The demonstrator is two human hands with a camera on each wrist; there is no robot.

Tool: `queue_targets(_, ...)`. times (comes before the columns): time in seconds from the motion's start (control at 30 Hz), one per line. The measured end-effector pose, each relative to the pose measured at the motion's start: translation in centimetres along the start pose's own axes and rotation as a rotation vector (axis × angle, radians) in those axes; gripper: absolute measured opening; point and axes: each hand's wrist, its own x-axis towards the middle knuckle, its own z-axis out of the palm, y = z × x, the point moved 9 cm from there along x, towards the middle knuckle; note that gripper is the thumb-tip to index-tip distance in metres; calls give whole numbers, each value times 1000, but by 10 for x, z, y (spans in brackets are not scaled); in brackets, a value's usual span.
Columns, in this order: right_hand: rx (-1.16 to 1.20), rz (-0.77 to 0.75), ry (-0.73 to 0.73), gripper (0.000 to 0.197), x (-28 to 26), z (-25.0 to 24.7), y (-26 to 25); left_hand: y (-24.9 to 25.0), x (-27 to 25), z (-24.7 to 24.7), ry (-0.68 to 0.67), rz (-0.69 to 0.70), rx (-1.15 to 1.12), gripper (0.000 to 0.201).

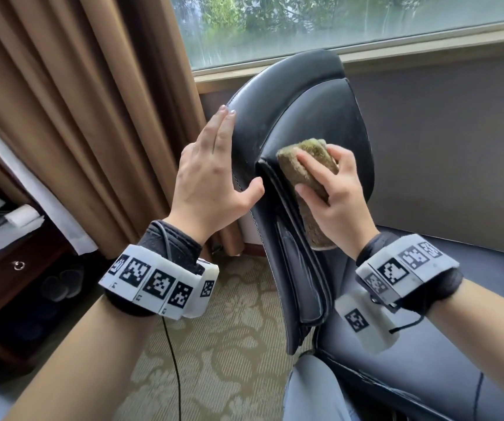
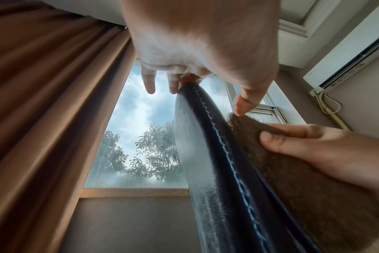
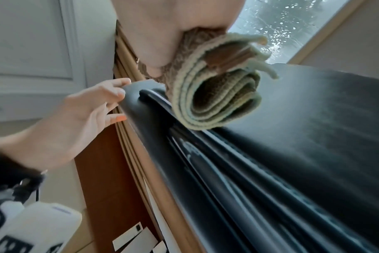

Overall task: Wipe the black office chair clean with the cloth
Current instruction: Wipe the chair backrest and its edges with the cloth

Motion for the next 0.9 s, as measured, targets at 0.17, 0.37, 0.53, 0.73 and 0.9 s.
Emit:
queue_targets(0.17,27,33,-186,57,8,30,-5,-3,-1,0,-15,-5,5,88)
queue_targets(0.37,-140,-162,-213,42,-12,18,-2,0,0,0,-19,19,62,88)
queue_targets(0.53,-14,-28,-26,40,7,4,-9,2,0,1,-59,5,173,91)
queue_targets(0.73,-34,25,-150,44,3,33,-6,-10,11,12,-129,-20,150,92)
queue_targets(0.9,-20,75,-195,40,-16,28,19,-20,20,26,-85,0,-63,86)
